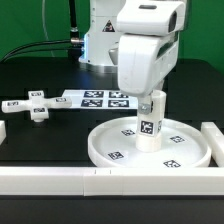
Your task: Assemble round table
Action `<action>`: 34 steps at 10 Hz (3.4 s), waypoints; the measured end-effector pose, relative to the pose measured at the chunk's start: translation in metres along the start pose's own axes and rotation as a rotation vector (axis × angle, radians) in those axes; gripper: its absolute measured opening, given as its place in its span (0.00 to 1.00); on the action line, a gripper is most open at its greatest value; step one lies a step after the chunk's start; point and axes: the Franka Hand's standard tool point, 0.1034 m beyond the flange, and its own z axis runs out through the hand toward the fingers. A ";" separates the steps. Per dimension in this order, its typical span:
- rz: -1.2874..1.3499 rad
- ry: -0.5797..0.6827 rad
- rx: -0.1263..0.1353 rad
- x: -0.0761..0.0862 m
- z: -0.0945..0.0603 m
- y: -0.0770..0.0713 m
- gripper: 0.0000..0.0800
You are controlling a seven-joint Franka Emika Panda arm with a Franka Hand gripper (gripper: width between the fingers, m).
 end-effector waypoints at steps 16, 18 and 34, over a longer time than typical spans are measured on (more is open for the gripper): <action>1.727 0.011 0.133 -0.003 0.002 -0.006 0.51; 1.872 0.006 0.138 -0.001 0.001 -0.006 0.51; 0.609 0.044 0.043 0.007 -0.006 -0.001 0.81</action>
Offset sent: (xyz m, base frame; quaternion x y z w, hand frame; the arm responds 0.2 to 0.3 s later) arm -0.0131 -0.0050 0.0033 0.0152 -0.0097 0.3631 0.9316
